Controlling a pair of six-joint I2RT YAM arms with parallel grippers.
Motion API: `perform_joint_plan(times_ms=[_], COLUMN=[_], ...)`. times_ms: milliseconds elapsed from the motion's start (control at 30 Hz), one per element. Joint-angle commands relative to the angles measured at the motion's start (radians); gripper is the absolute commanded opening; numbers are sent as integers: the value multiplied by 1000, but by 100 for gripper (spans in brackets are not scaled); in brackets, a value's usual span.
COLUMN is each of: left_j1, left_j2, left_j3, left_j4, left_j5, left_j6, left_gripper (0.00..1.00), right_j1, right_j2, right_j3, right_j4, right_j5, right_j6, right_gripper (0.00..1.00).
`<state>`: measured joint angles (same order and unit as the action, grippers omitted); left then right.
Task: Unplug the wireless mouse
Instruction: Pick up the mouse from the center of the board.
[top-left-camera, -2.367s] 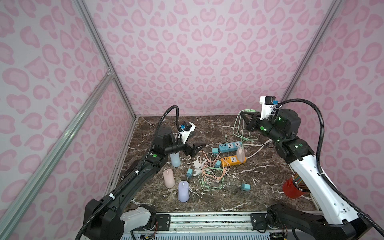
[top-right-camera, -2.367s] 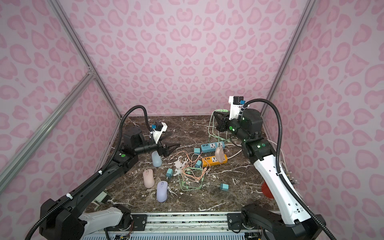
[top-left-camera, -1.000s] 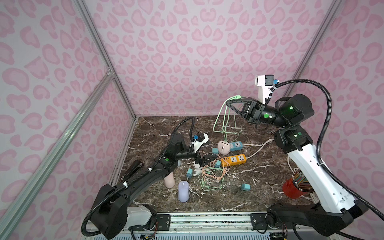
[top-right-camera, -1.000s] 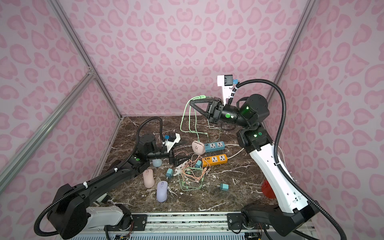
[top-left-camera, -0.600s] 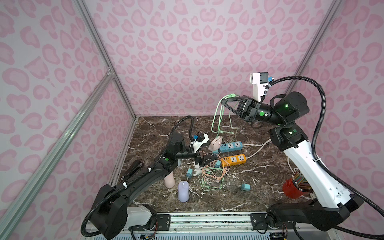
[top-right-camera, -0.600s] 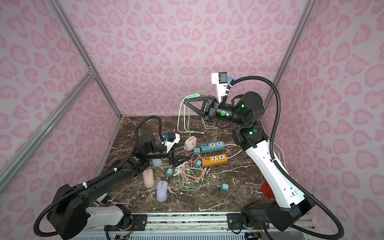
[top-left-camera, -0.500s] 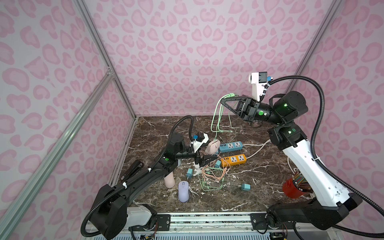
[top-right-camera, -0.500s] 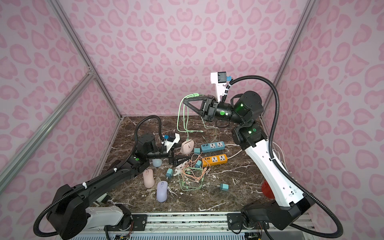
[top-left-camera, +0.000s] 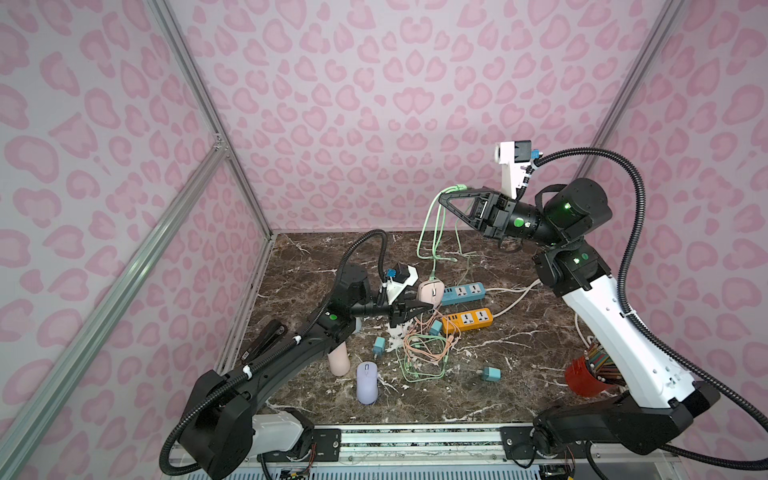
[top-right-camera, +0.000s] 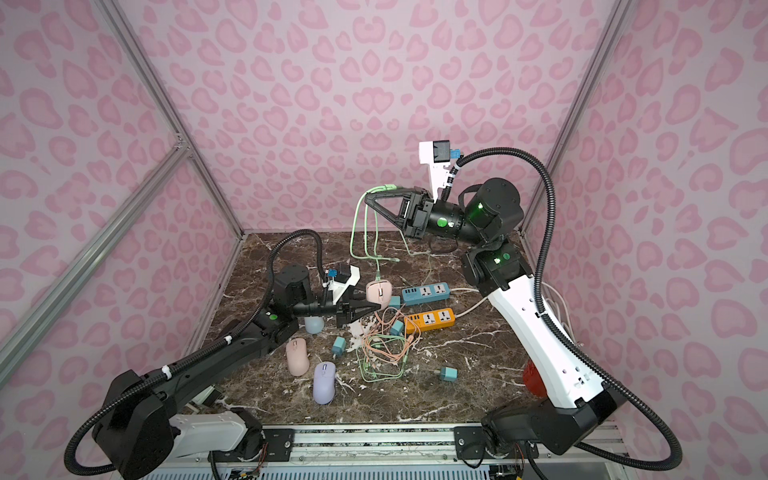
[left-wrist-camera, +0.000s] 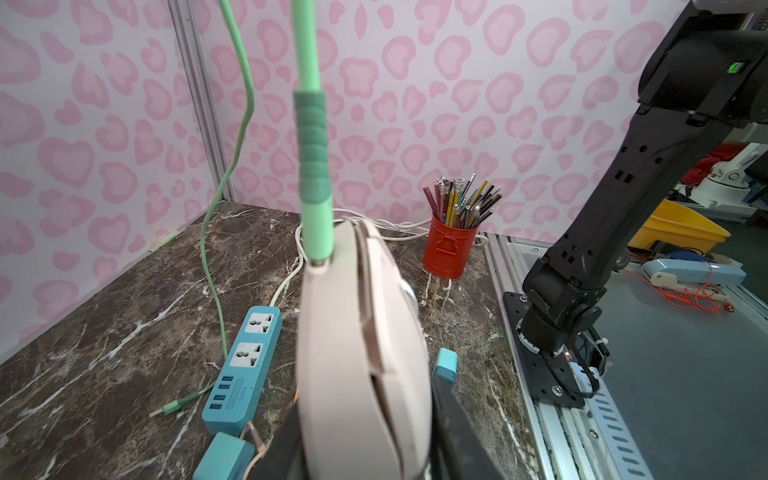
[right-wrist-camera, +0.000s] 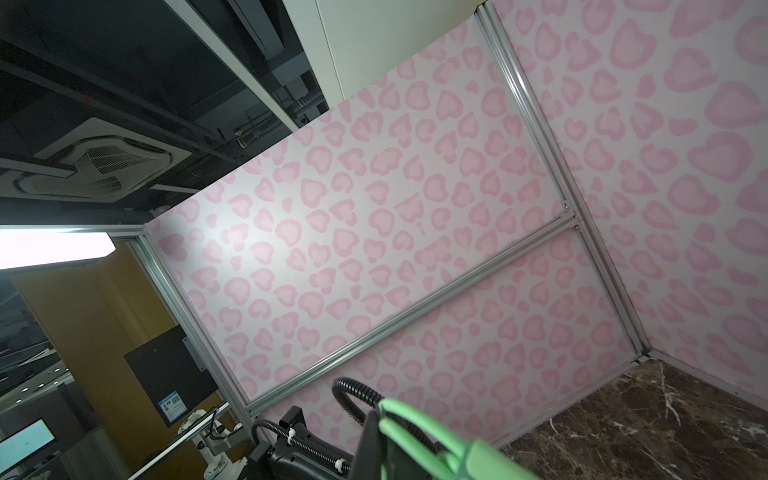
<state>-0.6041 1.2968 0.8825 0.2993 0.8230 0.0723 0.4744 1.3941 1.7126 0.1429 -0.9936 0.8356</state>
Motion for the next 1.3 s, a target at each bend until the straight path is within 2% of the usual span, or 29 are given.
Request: perform_joint_plan(times_ms=[0,67,133,200,267,433,500,533,567,600,667,800,1067,1133,1267], left_j1=[0,1,1,1,1,37,57,64,68,70,70,70,69,70,70], left_j2=[2,5,5,5,7,15,2,-7,-15,-20,-19,42,145,148,144], left_j3=[17,25,42,68,99,154,152,146,141,134,127,156,214,211,202], left_j4=[-21,-37,-79,-147,-235,-404,-423,-424,-421,-411,-397,-424,-397,-380,-357], left_j5=[12,10,-2,-45,-152,-562,-653,-674,-681,-671,-625,-528,-271,-240,-194], left_j6=[6,6,15,37,58,19,18,21,26,32,43,44,15,2,-3], left_gripper=[36,36,30,29,27,26,25,25,25,25,25,25,21,21,21], right_j1=[-11,-20,-38,-67,-98,-154,-158,-153,-146,-137,-118,-115,-108,-106,-103], right_j2=[-8,-13,-16,-14,-5,62,93,101,102,100,75,8,-17,6,36], right_j3=[9,22,29,8,-30,-118,-134,-146,-162,-180,-236,-395,-599,-598,-567], right_j4=[-36,-124,-217,-269,-300,-391,-442,-464,-477,-481,-471,-375,-127,-124,-169], right_j5=[43,90,146,191,217,286,331,355,380,401,456,404,64,43,88], right_j6=[-59,-129,-212,-256,-292,-396,-444,-469,-494,-512,-539,-514,-413,-402,-436], right_gripper=[0,0,0,0,0,0,0,18,41,55,66,64,61,59,57])
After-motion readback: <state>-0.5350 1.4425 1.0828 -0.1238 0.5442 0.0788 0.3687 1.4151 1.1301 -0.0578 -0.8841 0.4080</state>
